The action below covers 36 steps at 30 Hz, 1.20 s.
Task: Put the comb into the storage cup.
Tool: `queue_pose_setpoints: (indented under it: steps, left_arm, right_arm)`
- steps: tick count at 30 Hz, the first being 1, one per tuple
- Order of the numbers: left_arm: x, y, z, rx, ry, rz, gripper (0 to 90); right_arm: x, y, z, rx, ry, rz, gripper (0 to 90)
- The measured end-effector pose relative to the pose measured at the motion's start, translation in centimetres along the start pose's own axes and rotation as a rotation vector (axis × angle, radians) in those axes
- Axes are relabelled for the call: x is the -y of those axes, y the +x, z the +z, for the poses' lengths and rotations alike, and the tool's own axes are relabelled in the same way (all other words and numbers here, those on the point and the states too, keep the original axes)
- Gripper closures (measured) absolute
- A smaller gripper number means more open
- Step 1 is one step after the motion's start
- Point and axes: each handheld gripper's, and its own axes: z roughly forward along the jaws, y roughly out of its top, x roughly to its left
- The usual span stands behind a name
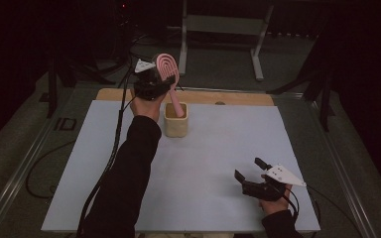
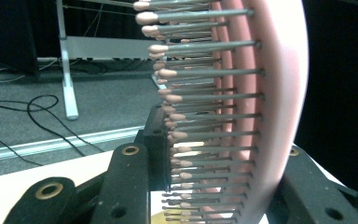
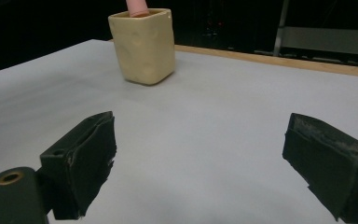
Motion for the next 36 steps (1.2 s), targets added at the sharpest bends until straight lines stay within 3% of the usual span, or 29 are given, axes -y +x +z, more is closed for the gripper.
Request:
queue_pose_setpoints:
  steps: [36]
  left_arm:
    - [2.5,-0.7,1.4,-0.013,0.036,0.004,64.6]
  right_arm:
    - [0.0,-0.1,0.0,0.005,-0.003,-0.002,9.2]
